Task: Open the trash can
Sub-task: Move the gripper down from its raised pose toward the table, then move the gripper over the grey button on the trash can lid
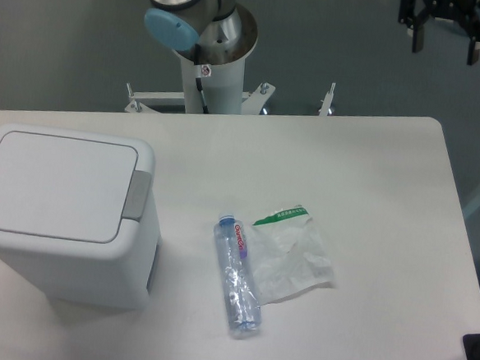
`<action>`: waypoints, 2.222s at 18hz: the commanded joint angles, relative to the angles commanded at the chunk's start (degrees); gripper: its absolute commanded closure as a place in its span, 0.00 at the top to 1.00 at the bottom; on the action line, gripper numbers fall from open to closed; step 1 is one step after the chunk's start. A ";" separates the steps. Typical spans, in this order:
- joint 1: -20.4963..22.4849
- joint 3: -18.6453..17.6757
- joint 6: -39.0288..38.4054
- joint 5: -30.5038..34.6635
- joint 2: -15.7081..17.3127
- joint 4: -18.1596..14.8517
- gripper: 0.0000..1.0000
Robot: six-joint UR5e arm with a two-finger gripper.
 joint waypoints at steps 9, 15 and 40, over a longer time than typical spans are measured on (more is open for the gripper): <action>-6.22 2.11 -22.96 -0.18 -0.87 0.26 1.00; -15.72 2.37 -54.90 -0.18 -3.42 8.61 1.00; -40.07 4.39 -87.53 -0.26 -10.98 13.18 1.00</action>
